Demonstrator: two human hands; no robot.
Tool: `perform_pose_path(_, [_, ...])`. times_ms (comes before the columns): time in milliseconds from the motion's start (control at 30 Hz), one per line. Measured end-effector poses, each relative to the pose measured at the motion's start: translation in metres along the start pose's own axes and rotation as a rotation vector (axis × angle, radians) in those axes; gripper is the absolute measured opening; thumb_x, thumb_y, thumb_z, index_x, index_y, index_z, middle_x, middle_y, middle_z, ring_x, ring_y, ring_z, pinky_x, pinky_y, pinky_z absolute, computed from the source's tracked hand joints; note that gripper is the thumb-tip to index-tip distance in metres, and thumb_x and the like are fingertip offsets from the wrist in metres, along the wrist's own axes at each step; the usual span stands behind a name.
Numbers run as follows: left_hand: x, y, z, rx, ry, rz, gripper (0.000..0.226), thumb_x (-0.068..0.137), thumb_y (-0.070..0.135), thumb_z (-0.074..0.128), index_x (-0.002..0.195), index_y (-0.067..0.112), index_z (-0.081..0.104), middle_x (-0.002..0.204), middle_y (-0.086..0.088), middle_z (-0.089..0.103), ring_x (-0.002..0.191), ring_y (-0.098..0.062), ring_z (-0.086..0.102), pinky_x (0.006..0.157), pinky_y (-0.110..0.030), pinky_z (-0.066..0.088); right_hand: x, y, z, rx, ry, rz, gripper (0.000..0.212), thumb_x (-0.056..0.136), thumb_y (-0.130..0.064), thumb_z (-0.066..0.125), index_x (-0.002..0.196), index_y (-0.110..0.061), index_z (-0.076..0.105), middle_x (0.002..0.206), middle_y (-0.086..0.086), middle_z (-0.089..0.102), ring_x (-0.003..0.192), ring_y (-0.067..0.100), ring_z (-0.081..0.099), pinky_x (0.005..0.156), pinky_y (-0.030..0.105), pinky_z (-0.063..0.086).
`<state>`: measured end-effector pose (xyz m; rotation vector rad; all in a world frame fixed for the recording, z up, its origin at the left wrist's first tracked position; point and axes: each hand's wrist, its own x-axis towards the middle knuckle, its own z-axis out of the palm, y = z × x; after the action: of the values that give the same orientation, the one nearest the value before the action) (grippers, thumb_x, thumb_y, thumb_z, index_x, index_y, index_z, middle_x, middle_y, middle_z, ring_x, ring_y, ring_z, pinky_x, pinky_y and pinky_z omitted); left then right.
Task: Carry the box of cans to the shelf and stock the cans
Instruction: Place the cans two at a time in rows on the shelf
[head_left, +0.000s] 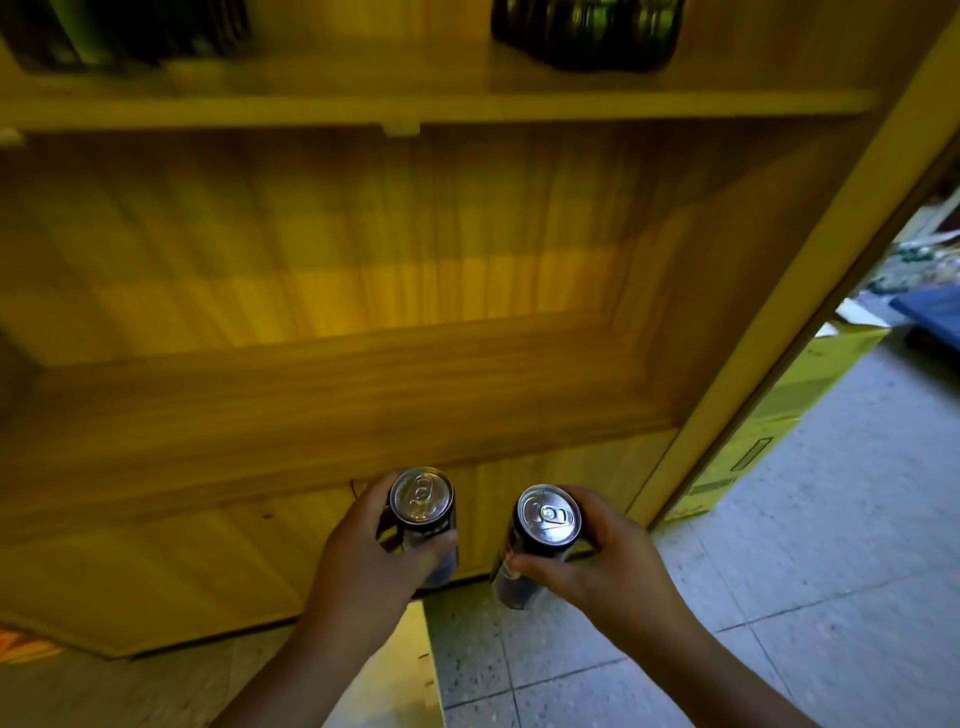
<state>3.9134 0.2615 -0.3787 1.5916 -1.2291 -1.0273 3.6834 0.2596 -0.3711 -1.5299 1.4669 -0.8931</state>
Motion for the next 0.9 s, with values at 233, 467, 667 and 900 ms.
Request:
perform_pose_path(233, [0.004,0.174,-0.065,0.015,0.037,0.117,0.066,0.067,0.025,0.089,0.120,0.044,0.054,0.114,0.024,0.061,0.106,0.003,0.055,0.076,-0.016,0.045,0.027,-0.171,-0.065,-0.010,-0.014,-0.118,0.056,0.059,-0.032,0.094,0.107,-0.035,0.066,0.103,-0.019,0.073,0.099,-0.004,0.066,0.088,0.027,0.056])
perform_pose_path(467, [-0.019,0.296,-0.125,0.023,0.078,0.158,0.059,0.066,0.025,0.089,0.111,0.046,0.057,0.113,0.020,0.063,0.111,-0.005,0.058,0.081,-0.025,0.047,0.027,-0.313,-0.107,-0.026,-0.051,-0.188,0.060,0.061,-0.037,0.093,0.112,-0.034,0.063,0.104,-0.016,0.071,0.098,-0.003,0.066,0.086,0.025,0.056])
perform_pose_path(667, [-0.043,0.370,-0.179,0.020,0.117,0.130,0.069,0.066,0.029,0.089,0.127,0.035,0.056,0.121,0.013,0.060,0.117,-0.014,0.055,0.094,-0.035,0.045,0.014,-0.403,-0.117,0.002,-0.113,-0.182,0.052,0.064,-0.034,0.091,0.108,-0.035,0.063,0.103,-0.014,0.073,0.097,0.001,0.067,0.087,0.027,0.055])
perform_pose_path(900, [-0.060,0.405,-0.244,-0.066,0.125,0.157,0.059,0.068,0.026,0.088,0.118,0.037,0.058,0.116,0.014,0.062,0.111,-0.014,0.057,0.092,-0.036,0.049,-0.004,-0.481,-0.103,0.035,-0.109,-0.196,0.043,0.069,-0.029,0.088,0.102,-0.038,0.063,0.099,-0.015,0.073,0.090,-0.007,0.067,0.074,0.013,0.050])
